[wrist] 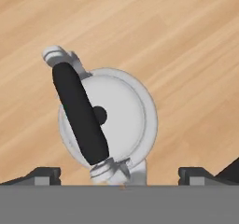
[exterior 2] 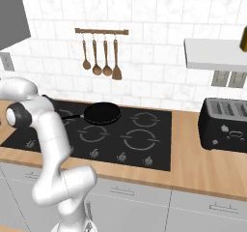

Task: Pick the kettle from the counter and place it on a stove burner. Then turn the burner on.

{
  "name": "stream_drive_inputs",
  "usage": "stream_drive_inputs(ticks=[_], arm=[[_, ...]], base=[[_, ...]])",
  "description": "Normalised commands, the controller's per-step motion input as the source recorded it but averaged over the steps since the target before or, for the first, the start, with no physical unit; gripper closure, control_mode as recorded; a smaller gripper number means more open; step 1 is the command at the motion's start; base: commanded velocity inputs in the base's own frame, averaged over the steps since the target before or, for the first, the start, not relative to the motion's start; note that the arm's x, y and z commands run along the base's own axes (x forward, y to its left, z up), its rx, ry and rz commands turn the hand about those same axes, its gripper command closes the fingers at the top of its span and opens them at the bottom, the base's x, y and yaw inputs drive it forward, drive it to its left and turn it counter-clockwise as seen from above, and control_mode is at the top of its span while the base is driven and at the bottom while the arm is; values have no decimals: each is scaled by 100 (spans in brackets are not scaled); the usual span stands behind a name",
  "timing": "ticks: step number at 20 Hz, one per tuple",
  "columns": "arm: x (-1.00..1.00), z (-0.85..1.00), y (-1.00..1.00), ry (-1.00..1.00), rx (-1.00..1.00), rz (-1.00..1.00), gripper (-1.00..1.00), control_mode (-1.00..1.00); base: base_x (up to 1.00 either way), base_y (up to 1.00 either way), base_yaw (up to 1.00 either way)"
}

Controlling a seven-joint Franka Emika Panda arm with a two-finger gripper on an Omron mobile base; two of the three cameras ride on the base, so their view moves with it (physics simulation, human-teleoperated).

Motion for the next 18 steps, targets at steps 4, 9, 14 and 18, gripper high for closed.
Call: stream_drive_inputs(ticks=[4,9,14,18], arm=[[34,-23,19,2,0,0,-100,-100],[16,-28,29,5,-1,0,100,-100],[-6,0,-1,0,0,0,100,-100],[-48,0,-27,-10,0,0,100,-100]], base=[[0,0,0],[0,0,0],[0,0,0],[0,0,0]])
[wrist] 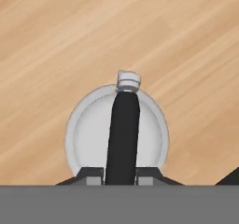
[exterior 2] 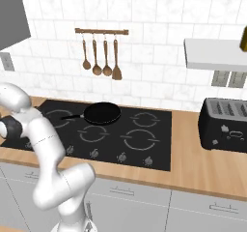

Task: Pick the kettle from the counter and place it on a stove burner. Then turn the burner on.

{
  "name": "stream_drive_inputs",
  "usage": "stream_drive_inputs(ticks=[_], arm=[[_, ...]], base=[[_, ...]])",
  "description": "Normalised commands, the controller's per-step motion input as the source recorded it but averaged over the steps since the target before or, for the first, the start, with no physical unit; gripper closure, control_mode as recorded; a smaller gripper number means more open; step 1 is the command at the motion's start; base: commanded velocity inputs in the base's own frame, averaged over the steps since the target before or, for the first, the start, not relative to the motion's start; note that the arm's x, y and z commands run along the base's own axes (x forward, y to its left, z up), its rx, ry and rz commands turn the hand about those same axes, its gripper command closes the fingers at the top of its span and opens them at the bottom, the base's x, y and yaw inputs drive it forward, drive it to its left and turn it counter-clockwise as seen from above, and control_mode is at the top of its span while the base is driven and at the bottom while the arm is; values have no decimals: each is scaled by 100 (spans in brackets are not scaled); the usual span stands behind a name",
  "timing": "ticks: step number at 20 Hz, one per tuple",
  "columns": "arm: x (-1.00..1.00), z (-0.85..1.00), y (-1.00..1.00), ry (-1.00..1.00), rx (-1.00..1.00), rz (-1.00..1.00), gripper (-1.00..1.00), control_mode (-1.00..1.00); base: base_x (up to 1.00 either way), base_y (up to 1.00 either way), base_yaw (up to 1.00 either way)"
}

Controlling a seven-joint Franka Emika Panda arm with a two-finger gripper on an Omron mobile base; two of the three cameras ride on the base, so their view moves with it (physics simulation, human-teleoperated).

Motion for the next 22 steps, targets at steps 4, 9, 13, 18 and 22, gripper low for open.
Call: stream_drive_inputs(ticks=[4,9,13,18,22], arm=[[-66,0,-45,-12,0,0,100,-100],[-83,0,-80,-33,0,0,100,-100],[-26,0,-99,-36,0,-5,100,-100],[17,0,-100,-23,0,-10,100,-100],[55,-3,-87,-11,0,-3,100,-100]], base=[[0,0,0],[0,0,0],[0,0,0],[0,0,0],[0,0,0]])
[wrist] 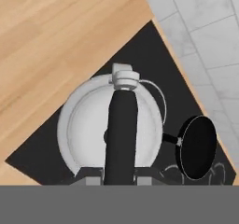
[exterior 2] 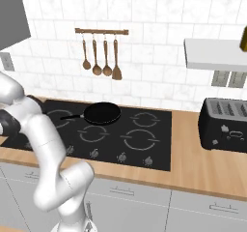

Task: Pick the kettle from the counter and place it on a stove burner. Then turn the burner on.

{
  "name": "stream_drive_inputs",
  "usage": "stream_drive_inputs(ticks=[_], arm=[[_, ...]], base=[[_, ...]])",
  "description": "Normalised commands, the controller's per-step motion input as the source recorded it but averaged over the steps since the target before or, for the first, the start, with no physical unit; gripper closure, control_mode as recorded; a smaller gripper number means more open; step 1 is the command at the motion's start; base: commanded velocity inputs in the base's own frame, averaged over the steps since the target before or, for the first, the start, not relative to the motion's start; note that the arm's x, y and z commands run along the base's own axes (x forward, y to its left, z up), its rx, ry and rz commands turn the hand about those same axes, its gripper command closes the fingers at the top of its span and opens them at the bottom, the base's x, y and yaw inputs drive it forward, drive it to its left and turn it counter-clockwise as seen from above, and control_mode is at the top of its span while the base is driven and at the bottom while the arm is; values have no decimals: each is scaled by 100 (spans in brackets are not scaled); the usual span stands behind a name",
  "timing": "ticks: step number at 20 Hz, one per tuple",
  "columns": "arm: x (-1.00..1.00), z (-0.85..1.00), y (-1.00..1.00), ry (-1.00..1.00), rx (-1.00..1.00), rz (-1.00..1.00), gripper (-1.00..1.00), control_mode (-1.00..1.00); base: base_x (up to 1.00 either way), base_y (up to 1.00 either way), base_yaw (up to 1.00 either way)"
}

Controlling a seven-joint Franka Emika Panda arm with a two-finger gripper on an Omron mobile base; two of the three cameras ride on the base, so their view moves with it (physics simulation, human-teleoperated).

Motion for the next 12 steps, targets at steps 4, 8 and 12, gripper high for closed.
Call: stream_drive_inputs(ticks=[4,8,12], arm=[[56,-10,-46,0,0,0,100,-100],[34,-11,-24,0,0,0,100,-100],[15,-16,-35,0,0,0,100,-100]], base=[[0,0,0],[0,0,0],[0,0,0]])
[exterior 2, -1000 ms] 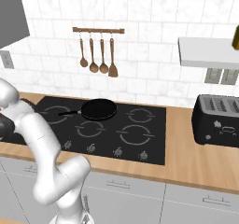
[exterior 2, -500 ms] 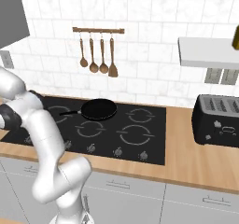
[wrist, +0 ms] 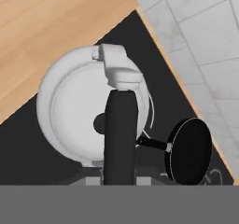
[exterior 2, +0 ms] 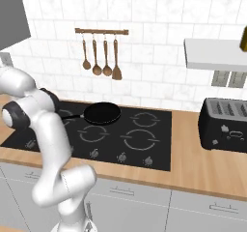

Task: Pick the kettle from the counter and place it on a stove burner. Then turn the burner on.

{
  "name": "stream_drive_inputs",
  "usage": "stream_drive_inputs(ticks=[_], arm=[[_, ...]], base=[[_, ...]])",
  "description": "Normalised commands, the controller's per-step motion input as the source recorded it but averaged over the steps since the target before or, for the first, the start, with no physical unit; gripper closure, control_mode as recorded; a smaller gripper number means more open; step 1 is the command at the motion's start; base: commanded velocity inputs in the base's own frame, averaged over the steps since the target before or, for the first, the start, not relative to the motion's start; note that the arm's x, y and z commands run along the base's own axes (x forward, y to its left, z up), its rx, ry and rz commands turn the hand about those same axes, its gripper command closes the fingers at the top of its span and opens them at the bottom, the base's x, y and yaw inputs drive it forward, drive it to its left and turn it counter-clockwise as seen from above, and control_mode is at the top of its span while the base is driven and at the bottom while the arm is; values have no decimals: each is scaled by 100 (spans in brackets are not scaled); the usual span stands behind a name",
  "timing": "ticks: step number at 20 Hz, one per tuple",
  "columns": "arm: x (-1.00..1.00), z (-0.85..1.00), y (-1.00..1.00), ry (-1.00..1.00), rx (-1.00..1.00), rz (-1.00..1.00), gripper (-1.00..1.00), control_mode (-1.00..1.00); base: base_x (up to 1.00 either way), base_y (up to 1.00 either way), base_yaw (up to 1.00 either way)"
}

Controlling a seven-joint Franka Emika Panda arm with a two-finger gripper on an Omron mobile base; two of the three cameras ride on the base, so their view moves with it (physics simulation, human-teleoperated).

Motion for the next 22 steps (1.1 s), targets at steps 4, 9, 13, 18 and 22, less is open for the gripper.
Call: stream_drive_inputs(ticks=[4,9,13,18,22], arm=[[-4,0,-51,0,0,0,100,-100],[25,0,-27,0,2,0,100,-100],[43,-1,-21,6,5,0,100,-100],[51,0,-3,17,4,0,100,-100],[45,0,0,35,0,0,100,-100]], base=[[0,0,0],[0,0,0],[0,0,0],[0,0,0],[0,0,0]])
